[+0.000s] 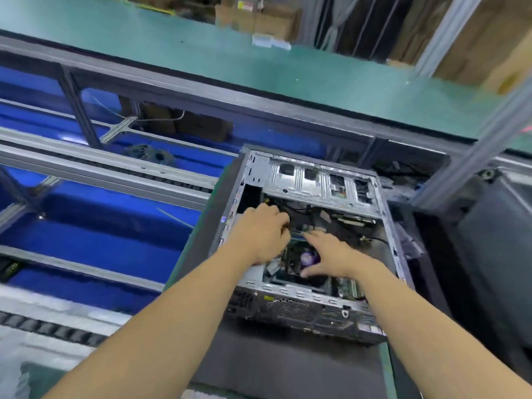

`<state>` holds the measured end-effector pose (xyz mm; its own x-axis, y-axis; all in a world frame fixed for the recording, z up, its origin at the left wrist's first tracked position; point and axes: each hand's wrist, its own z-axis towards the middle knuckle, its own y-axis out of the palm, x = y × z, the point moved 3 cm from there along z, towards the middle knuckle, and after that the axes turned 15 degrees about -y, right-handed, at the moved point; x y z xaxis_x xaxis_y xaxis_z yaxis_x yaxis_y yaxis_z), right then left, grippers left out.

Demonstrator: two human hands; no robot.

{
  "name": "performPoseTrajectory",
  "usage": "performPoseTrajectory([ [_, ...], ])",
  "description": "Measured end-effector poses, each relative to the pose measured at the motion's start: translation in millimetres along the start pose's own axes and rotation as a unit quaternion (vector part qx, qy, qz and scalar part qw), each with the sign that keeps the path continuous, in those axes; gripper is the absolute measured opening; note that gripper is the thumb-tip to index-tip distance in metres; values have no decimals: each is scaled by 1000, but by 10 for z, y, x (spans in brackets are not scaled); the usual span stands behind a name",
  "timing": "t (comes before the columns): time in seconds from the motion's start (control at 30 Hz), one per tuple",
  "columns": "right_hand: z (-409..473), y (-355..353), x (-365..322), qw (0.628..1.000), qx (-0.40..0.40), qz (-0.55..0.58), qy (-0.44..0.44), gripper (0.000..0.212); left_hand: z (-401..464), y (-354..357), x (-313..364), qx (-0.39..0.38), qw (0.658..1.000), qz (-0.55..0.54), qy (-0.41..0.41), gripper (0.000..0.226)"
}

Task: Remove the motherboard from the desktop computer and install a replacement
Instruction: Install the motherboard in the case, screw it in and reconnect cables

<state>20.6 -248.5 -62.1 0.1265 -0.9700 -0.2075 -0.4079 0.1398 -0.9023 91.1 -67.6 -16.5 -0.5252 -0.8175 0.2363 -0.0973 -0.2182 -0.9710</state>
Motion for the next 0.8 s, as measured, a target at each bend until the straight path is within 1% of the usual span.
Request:
performPoseTrajectory([
  [0.07, 65, 84, 27, 1000, -14, 5, -11, 131, 38, 100, -60, -20, 1000, -3, -13, 42],
  [0.13, 100, 128, -4, 998, -49, -24, -27, 141, 52, 163, -93, -35, 999, -3, -14, 45],
  [0.17, 106, 159, -28, 997, -49, -49, -38, 140, 48, 176, -99, -35, 999, -3, -15, 45],
  [0.23, 124, 178, -66, 994, -12, -83, -62, 129, 44, 168, -106, -36, 999, 3, -22, 43],
  [0.27, 119, 162, -58, 996, 9, -68, -65, 124, 43, 164, -107, -38, 999, 5, -26, 41],
  [0.33, 66, 112, -31, 997, 35, -29, -68, 121, 33, 151, -102, -39, 999, 3, -31, 40],
  [0.5, -21, 92, -74, 988, 86, -83, -94, 114, 21, 131, -82, -51, 998, 23, -37, 44],
  [0.6, -25, 104, -73, 987, 91, -94, -89, 113, 21, 126, -63, -63, 997, 33, -36, 43],
  [0.7, 13, 137, -57, 992, 71, -69, -82, 114, 24, 113, -34, -76, 995, 49, -33, 40],
  [0.8, 56, 149, -88, 994, 49, -56, -75, 116, 55, 103, 57, -104, 989, 106, -24, 37],
])
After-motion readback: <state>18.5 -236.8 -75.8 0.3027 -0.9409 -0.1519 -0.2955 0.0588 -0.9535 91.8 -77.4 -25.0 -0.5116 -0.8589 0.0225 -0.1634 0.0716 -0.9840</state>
